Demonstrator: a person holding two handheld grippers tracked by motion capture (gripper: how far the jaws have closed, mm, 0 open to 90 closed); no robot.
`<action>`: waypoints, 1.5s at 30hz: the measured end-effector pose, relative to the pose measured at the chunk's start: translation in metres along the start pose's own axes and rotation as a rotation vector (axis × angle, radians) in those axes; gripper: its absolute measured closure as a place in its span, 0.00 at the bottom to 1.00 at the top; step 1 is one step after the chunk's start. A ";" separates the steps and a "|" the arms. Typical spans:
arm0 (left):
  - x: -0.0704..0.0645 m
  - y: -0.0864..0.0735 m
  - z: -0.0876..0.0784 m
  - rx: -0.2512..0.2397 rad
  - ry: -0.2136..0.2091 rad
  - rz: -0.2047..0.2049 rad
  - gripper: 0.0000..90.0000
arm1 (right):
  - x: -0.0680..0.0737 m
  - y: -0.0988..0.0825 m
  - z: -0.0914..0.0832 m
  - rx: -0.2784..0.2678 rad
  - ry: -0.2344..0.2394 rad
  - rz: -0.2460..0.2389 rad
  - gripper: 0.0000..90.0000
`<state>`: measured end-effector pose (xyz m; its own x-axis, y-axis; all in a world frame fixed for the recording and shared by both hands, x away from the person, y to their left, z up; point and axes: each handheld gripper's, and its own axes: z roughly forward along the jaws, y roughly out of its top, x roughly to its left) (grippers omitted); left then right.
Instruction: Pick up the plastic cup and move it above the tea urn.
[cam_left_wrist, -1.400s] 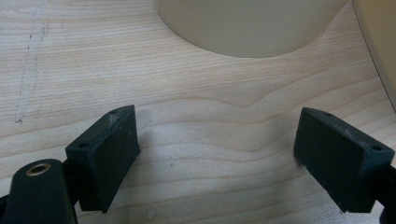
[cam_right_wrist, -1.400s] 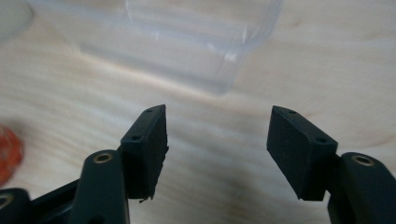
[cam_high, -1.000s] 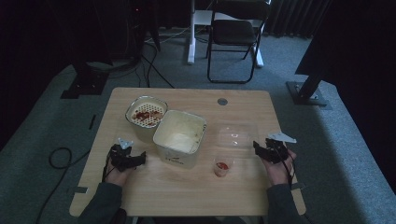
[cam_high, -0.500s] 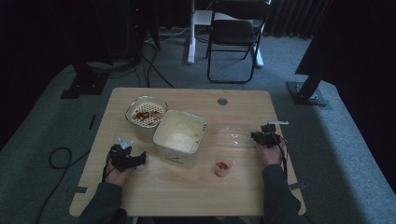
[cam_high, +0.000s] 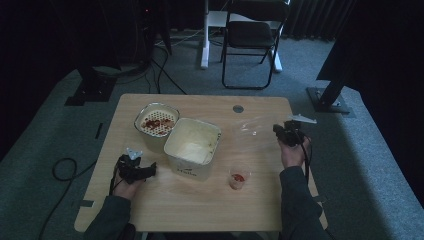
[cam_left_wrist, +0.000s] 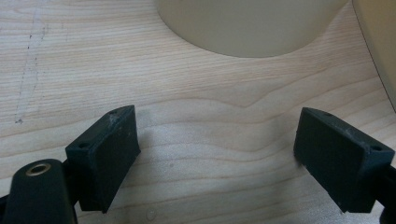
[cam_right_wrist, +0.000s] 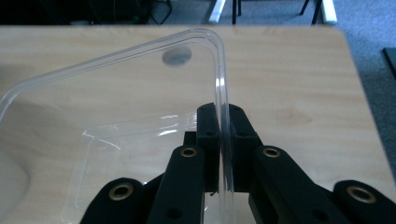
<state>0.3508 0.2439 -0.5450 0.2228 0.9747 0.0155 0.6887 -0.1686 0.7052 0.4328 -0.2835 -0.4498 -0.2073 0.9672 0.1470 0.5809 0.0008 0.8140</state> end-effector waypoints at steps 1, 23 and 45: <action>0.000 0.000 0.000 0.000 0.000 0.000 0.16 | 0.001 0.004 -0.001 -0.007 0.005 0.005 0.96; 0.000 0.000 0.000 0.000 -0.002 0.001 0.16 | 0.095 0.100 -0.046 -0.104 0.155 -0.170 0.95; 0.000 0.000 0.000 -0.001 -0.001 0.001 0.16 | 0.165 0.090 -0.036 -0.097 0.311 -0.273 0.60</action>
<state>0.3509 0.2441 -0.5450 0.2240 0.9745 0.0153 0.6877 -0.1692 0.7060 0.4226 -0.1334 -0.3318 -0.5798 0.8118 0.0690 0.3979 0.2082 0.8935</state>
